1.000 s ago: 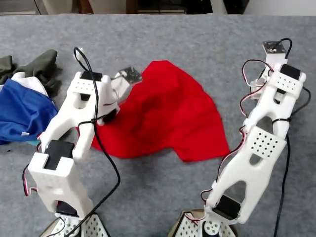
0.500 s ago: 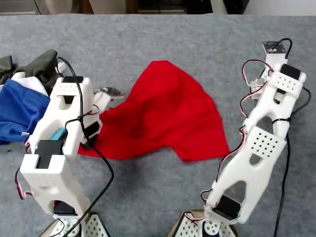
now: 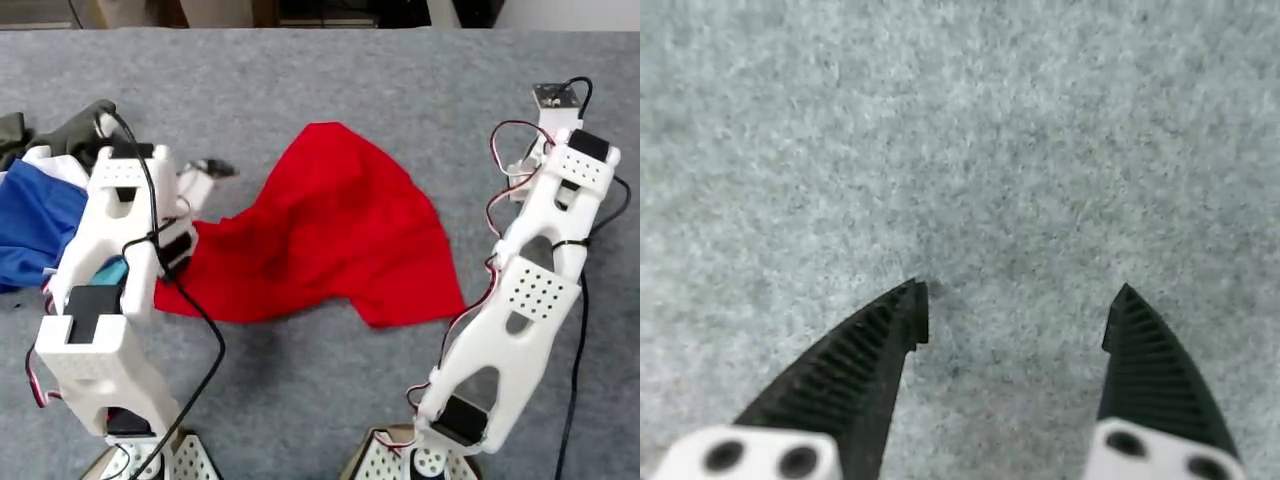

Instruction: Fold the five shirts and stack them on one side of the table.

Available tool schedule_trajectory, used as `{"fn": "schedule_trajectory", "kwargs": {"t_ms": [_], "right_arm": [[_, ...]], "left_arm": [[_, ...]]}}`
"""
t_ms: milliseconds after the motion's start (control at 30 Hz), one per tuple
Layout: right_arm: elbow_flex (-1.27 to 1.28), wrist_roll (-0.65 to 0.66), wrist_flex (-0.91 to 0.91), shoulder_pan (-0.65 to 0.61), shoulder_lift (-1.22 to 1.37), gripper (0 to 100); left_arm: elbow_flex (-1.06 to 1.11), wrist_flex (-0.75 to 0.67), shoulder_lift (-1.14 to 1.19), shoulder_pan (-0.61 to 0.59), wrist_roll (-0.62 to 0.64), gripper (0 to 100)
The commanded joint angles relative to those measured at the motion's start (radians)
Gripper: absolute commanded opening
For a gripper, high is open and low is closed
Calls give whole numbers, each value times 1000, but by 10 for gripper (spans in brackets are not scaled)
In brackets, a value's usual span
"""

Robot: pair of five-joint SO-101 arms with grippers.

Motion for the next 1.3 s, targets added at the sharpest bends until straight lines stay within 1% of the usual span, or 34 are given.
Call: {"fn": "schedule_trajectory", "kwargs": {"t_ms": [0,100,233,400,500,567,667,700,767,1000,1100,1267], "right_arm": [[-44,8,-14,4,-4,292],[-44,8,-14,4,-4,292],[-44,8,-15,4,-4,292],[-44,8,-15,4,-4,292],[-44,8,-17,4,-4,292],[-44,8,-17,4,-4,292],[-44,8,-17,4,-4,292],[-44,8,-17,4,-4,292],[-42,8,-17,4,-4,292],[-42,8,-17,4,-4,292],[-42,8,-17,4,-4,292],[-42,8,-17,4,-4,292]], "left_arm": [[-54,-155,-45,2,117,18],[-54,-212,-44,14,192,19],[-46,-195,-25,37,238,19],[-78,-75,39,64,244,19],[-144,9,70,74,322,19],[-206,77,93,68,367,64],[-304,167,125,52,428,176],[-333,183,134,49,448,190],[-368,201,151,48,483,184],[-381,158,255,48,628,174],[-382,135,308,44,652,174],[-393,95,331,25,690,174]]}}
